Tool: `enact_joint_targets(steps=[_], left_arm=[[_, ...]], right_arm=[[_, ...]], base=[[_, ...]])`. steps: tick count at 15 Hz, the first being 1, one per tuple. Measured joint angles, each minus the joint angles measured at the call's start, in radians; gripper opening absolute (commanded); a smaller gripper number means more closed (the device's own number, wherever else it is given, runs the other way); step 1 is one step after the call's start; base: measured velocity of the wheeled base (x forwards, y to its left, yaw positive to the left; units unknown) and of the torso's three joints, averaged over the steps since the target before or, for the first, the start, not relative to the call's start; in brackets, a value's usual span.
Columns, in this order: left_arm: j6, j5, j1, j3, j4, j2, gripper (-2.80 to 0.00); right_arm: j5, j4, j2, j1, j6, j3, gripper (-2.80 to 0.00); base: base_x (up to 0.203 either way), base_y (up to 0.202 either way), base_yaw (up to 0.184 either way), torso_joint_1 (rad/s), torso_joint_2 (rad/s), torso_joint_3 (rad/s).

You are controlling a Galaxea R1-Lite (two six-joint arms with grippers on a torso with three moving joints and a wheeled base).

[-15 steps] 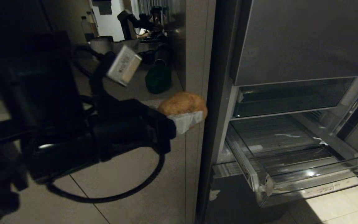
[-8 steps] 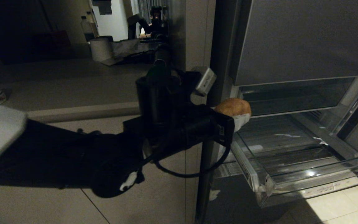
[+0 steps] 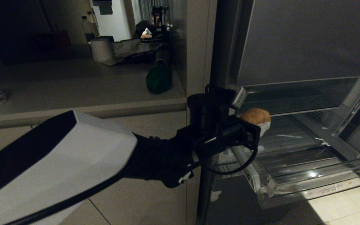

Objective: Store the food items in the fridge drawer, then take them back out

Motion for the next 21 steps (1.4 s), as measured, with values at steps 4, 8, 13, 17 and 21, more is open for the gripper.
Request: enact_joint_targets(steps=[4,8,13,17,21], left_arm=[[0.002,0.000,-0.030,-0.100,0.000,0.094,-2.80],[0.005,0.001,-0.053,-0.216,0.000,0.186,-2.80],[0.007,0.025,-0.086,-0.326,0.014,0.275,-2.80],[0.007,0.035,-0.091,-0.385,0.029,0.325,0.00],[0.005,0.049,-0.092,-0.393,0.025,0.344,0.00]], right_arm=[[0.000,0.000,0.000,0.000,0.000,0.000,-2.80],[0.000,0.000,0.000,0.000,0.000,0.000,-2.80],[0.000,0.000,0.000,0.000,0.001,0.000,-2.80],[0.000,0.000,0.000,0.000,0.002,0.000,-2.80],[0.000,0.000,0.000,0.000,0.001,0.000,-2.80]], base=[[0.000,0.000,0.000,0.000,0.00,0.000],[0.000,0.000,0.000,0.000,0.00,0.000],[0.000,0.000,0.000,0.000,0.00,0.000],[0.000,0.000,0.000,0.000,0.00,0.000],[0.000,0.000,0.000,0.000,0.00,0.000]])
